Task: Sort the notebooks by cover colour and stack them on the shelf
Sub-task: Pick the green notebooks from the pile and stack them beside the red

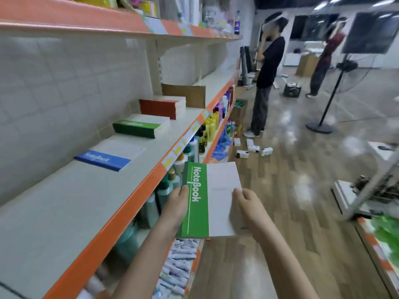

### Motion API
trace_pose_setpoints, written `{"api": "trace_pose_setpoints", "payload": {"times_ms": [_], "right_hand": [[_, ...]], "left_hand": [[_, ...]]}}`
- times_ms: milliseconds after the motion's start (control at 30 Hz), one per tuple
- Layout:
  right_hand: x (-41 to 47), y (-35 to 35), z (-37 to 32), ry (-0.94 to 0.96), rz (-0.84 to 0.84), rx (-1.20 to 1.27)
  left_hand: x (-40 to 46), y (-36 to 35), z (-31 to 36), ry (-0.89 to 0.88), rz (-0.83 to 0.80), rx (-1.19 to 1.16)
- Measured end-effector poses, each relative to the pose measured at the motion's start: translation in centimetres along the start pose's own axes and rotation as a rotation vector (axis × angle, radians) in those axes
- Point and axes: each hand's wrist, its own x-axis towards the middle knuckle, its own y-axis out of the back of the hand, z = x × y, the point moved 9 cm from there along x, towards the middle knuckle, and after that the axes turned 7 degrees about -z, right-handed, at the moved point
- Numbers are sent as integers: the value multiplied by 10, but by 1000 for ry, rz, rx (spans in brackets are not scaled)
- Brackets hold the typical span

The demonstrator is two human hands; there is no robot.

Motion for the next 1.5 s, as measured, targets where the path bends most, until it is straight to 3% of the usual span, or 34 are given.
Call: {"api": "trace_pose_setpoints", "payload": {"times_ms": [400, 767, 1000, 1233, 1500], "right_hand": [[82, 49, 29, -85, 96, 58], [226, 66, -29, -20, 69, -11], [303, 46, -76, 75, -46, -14], [363, 1, -110, 149, -185, -70], [419, -83, -187, 394, -470, -61]], "left_hand": [[99, -69, 24, -12, -138, -26], [220, -62, 92, -11, -69, 39], [278, -28, 127, -88, 81, -41], [308, 21, 127, -44, 248, -94], [315, 102, 124, -11, 628, -161]]}}
